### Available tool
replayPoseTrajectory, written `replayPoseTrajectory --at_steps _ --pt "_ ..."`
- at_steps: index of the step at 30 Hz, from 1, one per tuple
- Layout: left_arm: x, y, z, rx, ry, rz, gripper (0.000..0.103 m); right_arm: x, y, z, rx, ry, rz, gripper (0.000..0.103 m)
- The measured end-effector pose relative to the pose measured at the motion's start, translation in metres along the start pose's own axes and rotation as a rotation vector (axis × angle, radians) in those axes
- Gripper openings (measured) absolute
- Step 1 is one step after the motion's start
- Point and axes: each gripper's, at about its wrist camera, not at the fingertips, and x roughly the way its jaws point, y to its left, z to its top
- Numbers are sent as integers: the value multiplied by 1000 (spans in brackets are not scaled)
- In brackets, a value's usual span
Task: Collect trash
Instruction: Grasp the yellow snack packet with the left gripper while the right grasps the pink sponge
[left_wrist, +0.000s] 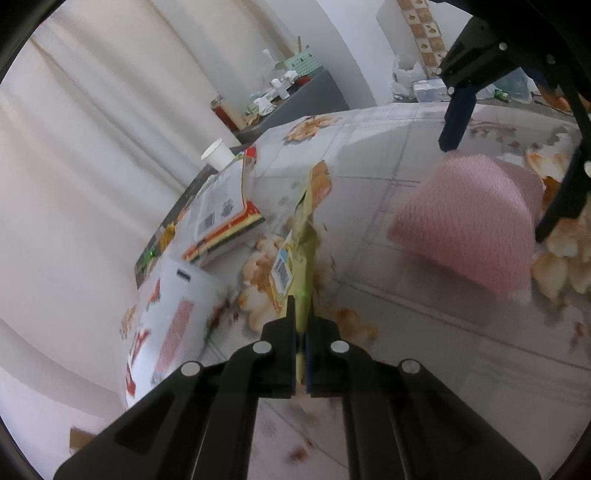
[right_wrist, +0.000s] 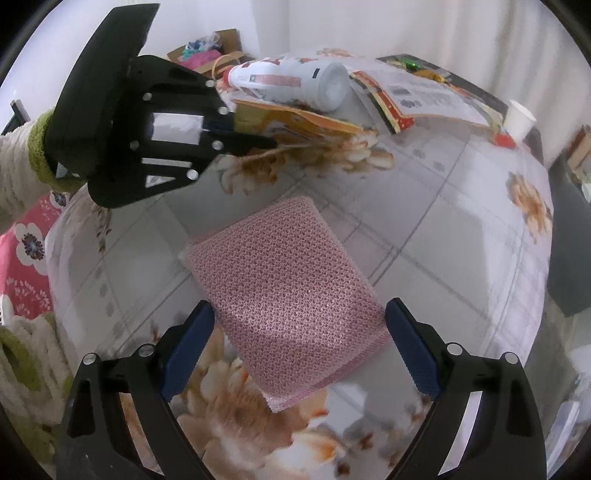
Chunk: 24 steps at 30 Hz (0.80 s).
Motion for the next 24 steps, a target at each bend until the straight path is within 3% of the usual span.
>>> replayPoseTrajectory --at_steps 9,14,24 --pt "-45 -21 -27 -71 42 -14 3 -16 9 -2 -27 -6 -31 94" --pt "-59 -15 -39 -152 63 -16 3 -13 21 11 -145 -24 -68 95" --pt "-67 -7 -50 -231 63 -37 3 29 39 13 -355 168 -78 95"
